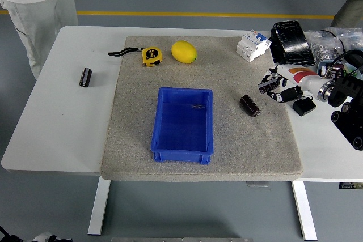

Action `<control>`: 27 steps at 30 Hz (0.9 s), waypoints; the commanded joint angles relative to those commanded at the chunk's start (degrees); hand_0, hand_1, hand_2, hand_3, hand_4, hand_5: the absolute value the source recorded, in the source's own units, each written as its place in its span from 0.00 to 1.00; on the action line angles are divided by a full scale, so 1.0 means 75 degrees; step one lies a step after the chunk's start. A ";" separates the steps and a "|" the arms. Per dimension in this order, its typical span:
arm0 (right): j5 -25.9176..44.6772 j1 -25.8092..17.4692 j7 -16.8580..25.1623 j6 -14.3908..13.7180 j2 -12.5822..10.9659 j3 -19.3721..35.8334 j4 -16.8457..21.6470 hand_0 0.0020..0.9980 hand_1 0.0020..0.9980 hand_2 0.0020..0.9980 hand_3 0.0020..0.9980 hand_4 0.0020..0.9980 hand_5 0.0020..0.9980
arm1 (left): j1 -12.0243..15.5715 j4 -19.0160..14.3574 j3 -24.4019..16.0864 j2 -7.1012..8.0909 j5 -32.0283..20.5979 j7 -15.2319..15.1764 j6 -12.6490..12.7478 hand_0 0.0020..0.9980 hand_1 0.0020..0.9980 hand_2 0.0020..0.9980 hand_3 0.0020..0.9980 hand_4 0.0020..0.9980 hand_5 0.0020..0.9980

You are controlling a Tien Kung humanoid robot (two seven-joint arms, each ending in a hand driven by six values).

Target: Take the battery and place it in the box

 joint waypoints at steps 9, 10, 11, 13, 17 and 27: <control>0.0866 0.0048 -0.0169 0.0278 -0.0192 -0.0222 0.1205 0.42 0.46 0.50 0.48 0.64 0.13 | 0.0029 -0.0011 -0.0122 0.0018 0.0162 0.0058 -0.0035 0.75 0.70 0.71 0.57 0.61 0.53; 0.1015 0.0052 -0.0202 0.0314 -0.0211 -0.0277 0.1329 0.42 0.46 0.50 0.48 0.64 0.13 | 0.0030 -0.0013 -0.0134 0.0021 0.0175 0.0065 -0.0039 0.75 0.70 0.71 0.57 0.61 0.53; 0.1195 0.0053 -0.0247 0.0367 -0.0232 -0.0342 0.1481 0.42 0.46 0.50 0.48 0.64 0.13 | 0.0032 -0.0016 -0.0145 0.0027 0.0193 0.0072 -0.0044 0.75 0.70 0.71 0.57 0.61 0.53; 0.1363 0.0048 -0.0310 0.0429 -0.0263 -0.0410 0.1697 0.42 0.46 0.50 0.48 0.64 0.13 | 0.0033 -0.0021 -0.0159 0.0034 0.0214 0.0082 -0.0050 0.75 0.70 0.71 0.57 0.61 0.53; 0.1611 0.0043 -0.0436 0.0539 -0.0335 -0.0555 0.2189 0.43 0.46 0.50 0.48 0.65 0.13 | 0.0041 -0.0026 -0.0198 0.0049 0.0264 0.0101 -0.0062 0.75 0.70 0.71 0.57 0.61 0.53; 0.1933 0.0199 -0.0641 0.0692 -0.0300 -0.0958 0.3161 0.43 0.46 0.50 0.48 0.65 0.12 | 0.0022 -0.0025 -0.0294 0.0090 0.0366 0.0143 -0.0078 0.75 0.70 0.71 0.57 0.61 0.53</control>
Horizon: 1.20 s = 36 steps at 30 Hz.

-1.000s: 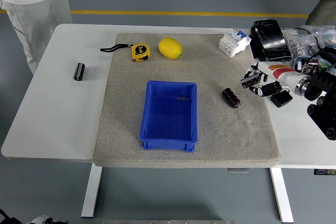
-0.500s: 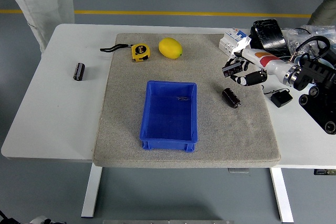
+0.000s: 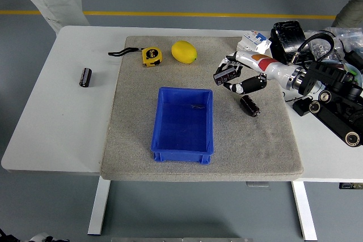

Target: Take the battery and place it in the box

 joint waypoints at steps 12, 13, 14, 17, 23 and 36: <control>-0.0097 0.0180 -0.0108 0.0080 0.0241 -0.0759 0.0915 0.43 0.46 0.50 0.49 0.66 0.13 | -0.0006 0.0002 -0.0180 0.0037 0.0158 0.0075 -0.0017 0.75 0.70 0.71 0.57 0.61 0.53; -0.0206 0.0187 -0.0099 0.0063 0.0249 -0.0822 0.0954 0.43 0.46 0.50 0.49 0.66 0.13 | -0.0009 0.0002 -0.0206 0.0046 0.0187 0.0087 -0.0021 0.75 0.70 0.71 0.57 0.61 0.53; -0.0314 0.0195 -0.0091 0.0047 0.0255 -0.0868 0.0975 0.44 0.46 0.50 0.49 0.66 0.13 | -0.0009 0.0003 -0.0226 0.0052 0.0206 0.0095 -0.0024 0.75 0.70 0.71 0.57 0.61 0.53; -0.0526 0.0249 -0.0059 0.0020 0.0264 -0.1040 0.0987 0.44 0.46 0.50 0.49 0.66 0.13 | -0.0005 0.0003 -0.0279 0.0060 0.0258 0.0119 -0.0031 0.75 0.70 0.71 0.57 0.61 0.53; -0.1179 0.0336 0.0101 0.0027 0.0243 -0.1262 0.0898 0.46 0.51 0.55 0.49 0.68 0.16 | -0.0031 -0.0051 -0.0140 0.0078 0.0098 0.0119 -0.0037 0.75 0.70 0.71 0.57 0.61 0.53; -0.1979 0.0411 0.0446 0.0066 0.0274 -0.1141 0.0809 0.62 0.67 0.77 0.71 0.88 0.22 | -0.0042 -0.0109 -0.0070 0.0062 -0.0015 0.0152 -0.0056 0.75 0.70 0.71 0.57 0.61 0.53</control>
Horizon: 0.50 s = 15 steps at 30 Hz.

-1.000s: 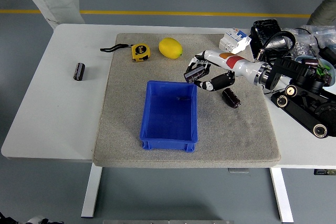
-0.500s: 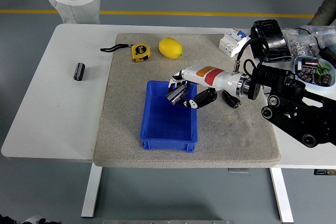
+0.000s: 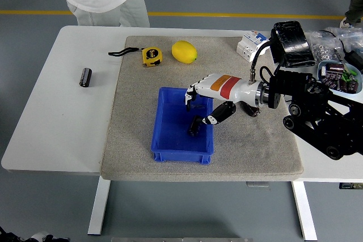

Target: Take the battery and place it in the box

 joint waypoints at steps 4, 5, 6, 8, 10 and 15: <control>-0.0012 0.0020 0.0028 -0.0034 0.0014 0.0006 -0.0021 0.63 0.68 0.78 0.75 0.89 0.22 | 0.0018 0.0028 -0.0069 0.0010 0.0062 0.0004 0.0008 0.75 0.70 0.71 0.57 0.61 0.53; -0.0009 0.0014 0.0036 -0.0038 0.0021 0.0023 -0.0026 0.63 0.68 0.78 0.75 0.89 0.22 | 0.0020 0.0032 -0.0076 0.0012 0.0067 0.0004 0.0009 0.75 0.70 0.71 0.57 0.61 0.53; -0.0004 0.0004 0.0048 -0.0047 0.0025 0.0055 -0.0031 0.63 0.68 0.78 0.75 0.89 0.22 | 0.0022 0.0035 -0.0080 0.0013 0.0070 0.0004 0.0010 0.75 0.70 0.71 0.57 0.61 0.53; 0.0003 -0.0009 0.0053 -0.0055 0.0002 0.0115 -0.0032 0.63 0.68 0.78 0.76 0.90 0.22 | 0.0018 0.0037 -0.0074 0.0011 0.0053 0.0000 0.0016 0.75 0.70 0.71 0.57 0.61 0.53; -0.0035 -0.0015 0.0052 -0.0038 -0.0069 0.0247 -0.0052 0.63 0.68 0.78 0.76 0.90 0.22 | 0.0001 0.0028 -0.0026 0.0013 0.0008 -0.0014 0.0016 0.75 0.70 0.71 0.57 0.61 0.53; -0.0245 -0.0056 0.0063 0.0106 -0.0330 0.0618 -0.0120 0.61 0.67 0.76 0.74 0.88 0.23 | 0.0015 0.0029 -0.0051 -0.0003 0.0042 -0.0007 0.0007 0.75 0.70 0.71 0.57 0.61 0.53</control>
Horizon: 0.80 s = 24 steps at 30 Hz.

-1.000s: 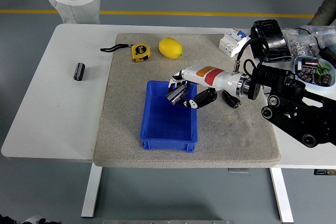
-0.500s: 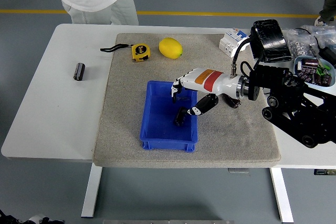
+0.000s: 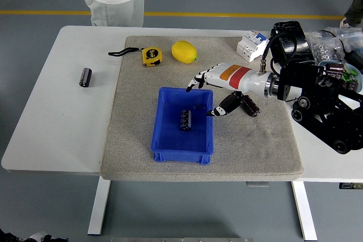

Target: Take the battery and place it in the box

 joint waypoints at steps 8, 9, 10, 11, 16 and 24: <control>-0.0690 -0.0133 0.0165 -0.0023 -0.0366 0.0155 -0.0289 0.61 0.66 0.75 0.76 0.92 0.23 | 0.0026 0.0007 -0.0012 0.0017 0.0061 -0.0010 -0.0008 0.75 0.70 0.71 0.57 0.61 0.53; -0.0810 -0.0151 0.0189 -0.0061 -0.0380 0.0139 -0.0365 0.61 0.66 0.75 0.76 0.92 0.23 | 0.0021 0.0002 0.0007 0.0024 0.0048 -0.0016 -0.0008 0.75 0.70 0.71 0.57 0.61 0.53; -0.0927 -0.0164 0.0202 -0.0095 -0.0390 0.0116 -0.0437 0.61 0.66 0.75 0.76 0.92 0.23 | 0.0016 -0.0001 0.0019 0.0030 0.0043 -0.0019 -0.0011 0.75 0.70 0.71 0.57 0.61 0.53; -0.1063 -0.0172 0.0217 -0.0148 -0.0385 0.0071 -0.0559 0.63 0.67 0.77 0.78 0.93 0.22 | 0.0013 -0.0004 0.0023 0.0034 0.0050 -0.0020 -0.0013 0.75 0.70 0.71 0.57 0.61 0.53; -0.1453 -0.0175 0.0235 -0.0288 -0.0265 -0.0015 -0.1064 0.63 0.67 0.77 0.78 0.93 0.22 | 0.0011 -0.0019 0.0003 0.0024 0.0097 -0.0002 -0.0032 0.75 0.70 0.71 0.57 0.61 0.53; -0.1676 -0.0175 0.0183 -0.0347 -0.0102 -0.0002 -0.1876 0.72 0.73 0.82 0.86 0.93 0.22 | -0.0010 -0.0033 -0.0051 -0.0011 0.0195 0.0029 -0.0057 0.75 0.70 0.71 0.57 0.61 0.53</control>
